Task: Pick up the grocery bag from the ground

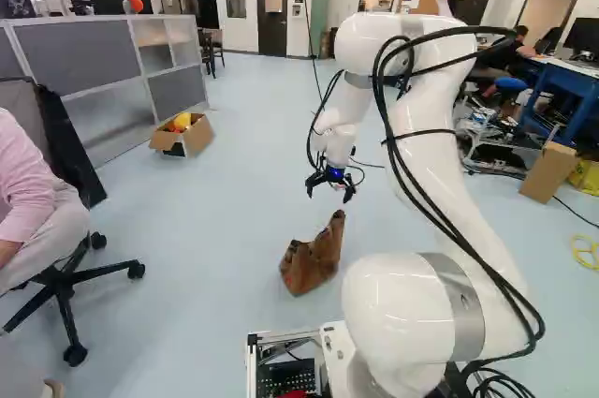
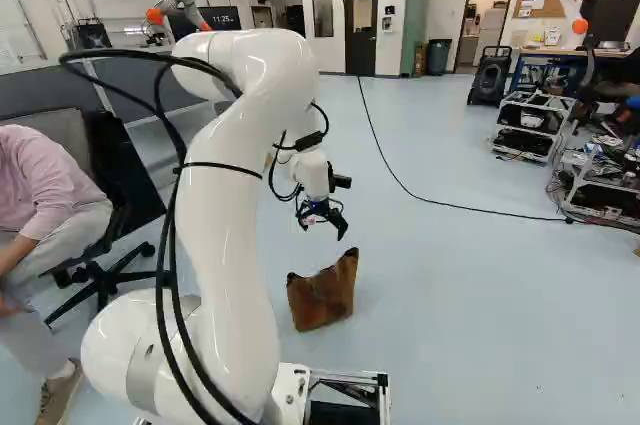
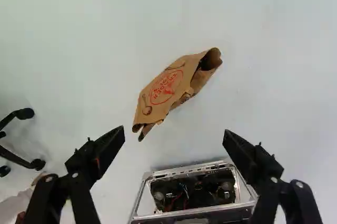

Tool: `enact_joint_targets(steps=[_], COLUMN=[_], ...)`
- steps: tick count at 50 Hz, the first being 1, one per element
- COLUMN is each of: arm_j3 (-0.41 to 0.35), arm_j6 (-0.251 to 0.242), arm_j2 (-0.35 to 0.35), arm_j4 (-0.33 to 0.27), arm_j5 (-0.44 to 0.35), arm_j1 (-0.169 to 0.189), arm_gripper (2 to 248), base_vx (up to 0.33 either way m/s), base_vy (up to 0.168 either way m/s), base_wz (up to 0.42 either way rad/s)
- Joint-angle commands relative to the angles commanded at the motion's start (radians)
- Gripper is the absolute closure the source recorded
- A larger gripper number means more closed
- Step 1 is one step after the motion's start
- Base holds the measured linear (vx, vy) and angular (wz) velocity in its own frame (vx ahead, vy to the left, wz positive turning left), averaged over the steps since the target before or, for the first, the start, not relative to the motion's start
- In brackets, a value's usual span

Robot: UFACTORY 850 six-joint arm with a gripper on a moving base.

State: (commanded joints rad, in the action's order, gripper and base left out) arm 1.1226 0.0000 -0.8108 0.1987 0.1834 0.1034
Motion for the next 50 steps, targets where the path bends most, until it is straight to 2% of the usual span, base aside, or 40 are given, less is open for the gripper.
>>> enact_joint_targets(steps=[9, 31, 42, 50], arm_j3=[0.088, 0.279, 0.348, 0.391], arm_j6=[0.000, 0.000, 0.000, 0.000], arm_j2=[-0.088, -0.280, -0.361, -0.416], arm_j4=[0.077, 0.384, 0.508, 0.561], arm_j5=[0.045, 0.202, 0.281, 0.318], arm_j1=[0.002, 0.015, 0.046, 0.077], arm_gripper=[3, 3, 3, 3], base_vx=[0.000, 0.000, 0.000, 0.000], base_vy=[0.000, 0.000, 0.000, 0.000], base_wz=[0.000, 0.000, 0.000, 0.000])
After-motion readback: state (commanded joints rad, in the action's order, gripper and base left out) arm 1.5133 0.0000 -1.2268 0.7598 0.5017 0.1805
